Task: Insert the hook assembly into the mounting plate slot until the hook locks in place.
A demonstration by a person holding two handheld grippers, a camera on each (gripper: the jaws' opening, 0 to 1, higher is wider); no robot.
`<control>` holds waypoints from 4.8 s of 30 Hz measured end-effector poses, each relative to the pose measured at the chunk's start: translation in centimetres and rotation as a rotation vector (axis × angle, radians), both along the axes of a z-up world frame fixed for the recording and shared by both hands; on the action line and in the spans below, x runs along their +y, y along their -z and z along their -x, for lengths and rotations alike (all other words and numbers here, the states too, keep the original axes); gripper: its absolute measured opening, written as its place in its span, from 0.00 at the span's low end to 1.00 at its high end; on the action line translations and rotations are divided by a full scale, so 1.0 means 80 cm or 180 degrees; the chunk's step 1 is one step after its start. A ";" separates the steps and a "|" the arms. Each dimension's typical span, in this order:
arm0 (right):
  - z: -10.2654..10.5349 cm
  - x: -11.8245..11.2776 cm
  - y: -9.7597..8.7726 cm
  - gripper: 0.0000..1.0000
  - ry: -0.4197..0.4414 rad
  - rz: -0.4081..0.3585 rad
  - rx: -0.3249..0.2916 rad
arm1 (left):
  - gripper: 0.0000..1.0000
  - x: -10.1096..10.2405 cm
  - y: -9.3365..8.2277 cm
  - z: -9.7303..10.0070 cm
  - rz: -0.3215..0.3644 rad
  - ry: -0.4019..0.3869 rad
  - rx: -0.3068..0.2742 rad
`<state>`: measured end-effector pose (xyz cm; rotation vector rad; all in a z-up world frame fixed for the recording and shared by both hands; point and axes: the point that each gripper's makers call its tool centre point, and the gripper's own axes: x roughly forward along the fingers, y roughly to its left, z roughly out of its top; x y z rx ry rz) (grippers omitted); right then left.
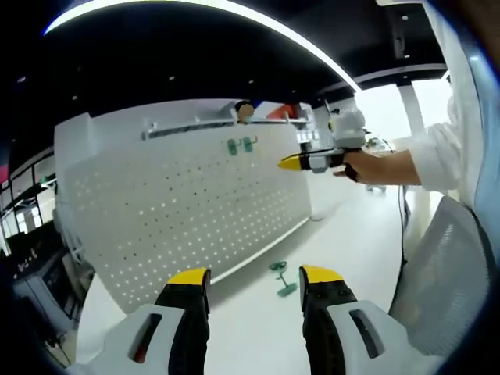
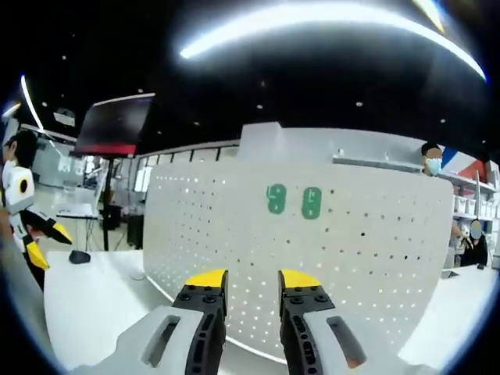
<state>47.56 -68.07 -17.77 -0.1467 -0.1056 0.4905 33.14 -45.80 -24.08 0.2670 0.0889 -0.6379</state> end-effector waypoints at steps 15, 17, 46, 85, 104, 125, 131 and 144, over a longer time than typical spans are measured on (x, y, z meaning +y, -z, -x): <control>0.015 0.022 0.050 0.21 -0.0215 0.0177 0.0300 | 0.47 -0.002 0.000 0.002 -0.0026 0.0028 -0.0013; 0.014 0.027 0.058 0.20 -0.0245 0.0230 0.0348 | 0.47 -0.003 0.001 0.003 -0.0031 0.0035 -0.0010; -0.012 0.058 0.190 0.06 -0.0417 0.0486 0.1106 | 0.47 -0.003 0.005 0.000 -0.0067 0.0030 0.0020; -0.030 0.072 0.280 0.04 -0.0513 0.0939 0.1653 | 0.46 0.000 0.013 -0.004 -0.0079 0.0007 0.0109; -0.034 0.072 0.293 0.00 -0.0538 0.1169 0.1698 | 0.46 0.003 0.015 -0.006 -0.0085 -0.0033 0.0127; -0.027 0.067 0.281 0.00 -0.0466 0.1051 0.1664 | 0.46 -0.001 0.013 -0.004 -0.0079 -0.0007 0.0107; -0.024 0.067 0.265 0.00 -0.0442 0.0978 0.1589 | 0.46 -0.004 0.012 -0.002 -0.0079 0.0021 0.0098; -0.010 0.076 0.209 0.00 -0.0472 0.0844 0.1287 | 0.45 -0.007 0.006 -0.001 -0.0020 0.0050 0.0094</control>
